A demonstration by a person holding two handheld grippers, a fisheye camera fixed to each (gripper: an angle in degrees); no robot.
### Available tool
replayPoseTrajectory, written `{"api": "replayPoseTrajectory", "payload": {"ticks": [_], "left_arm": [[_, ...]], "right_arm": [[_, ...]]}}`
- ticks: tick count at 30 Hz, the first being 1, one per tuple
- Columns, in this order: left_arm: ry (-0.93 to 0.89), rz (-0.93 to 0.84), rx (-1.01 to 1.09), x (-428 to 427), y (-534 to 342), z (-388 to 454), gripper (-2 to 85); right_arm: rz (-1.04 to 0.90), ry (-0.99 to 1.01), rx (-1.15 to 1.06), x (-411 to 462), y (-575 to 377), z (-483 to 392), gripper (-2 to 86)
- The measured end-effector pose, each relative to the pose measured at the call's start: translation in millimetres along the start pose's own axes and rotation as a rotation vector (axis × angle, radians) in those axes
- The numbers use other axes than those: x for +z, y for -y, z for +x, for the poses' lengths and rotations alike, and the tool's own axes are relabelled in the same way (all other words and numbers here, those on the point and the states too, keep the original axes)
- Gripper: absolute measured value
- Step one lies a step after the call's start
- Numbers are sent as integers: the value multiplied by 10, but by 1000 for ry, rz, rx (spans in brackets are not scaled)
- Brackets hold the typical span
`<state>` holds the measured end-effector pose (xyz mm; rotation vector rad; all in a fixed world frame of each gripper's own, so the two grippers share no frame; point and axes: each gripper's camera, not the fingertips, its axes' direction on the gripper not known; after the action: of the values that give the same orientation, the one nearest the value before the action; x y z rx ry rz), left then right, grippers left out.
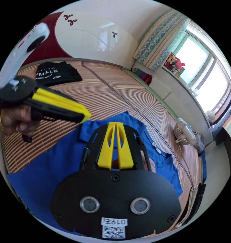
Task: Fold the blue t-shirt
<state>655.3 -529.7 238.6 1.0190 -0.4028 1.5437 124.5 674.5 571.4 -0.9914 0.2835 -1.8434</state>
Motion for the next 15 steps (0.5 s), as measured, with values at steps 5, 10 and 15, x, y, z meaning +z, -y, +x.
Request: {"api": "replayPoseTrajectory", "payload": {"ticks": [5, 10, 15], "left_arm": [[8, -137, 0, 204, 57, 102, 9], [-7, -186, -88, 214, 125, 51, 10], [-1, -191, -104, 166, 191, 121, 10]], "right_arm": [[-56, 56, 24, 377, 243, 299, 40], [-95, 52, 32, 730, 340, 357, 34], [-109, 80, 120, 1010, 445, 535, 11]]}}
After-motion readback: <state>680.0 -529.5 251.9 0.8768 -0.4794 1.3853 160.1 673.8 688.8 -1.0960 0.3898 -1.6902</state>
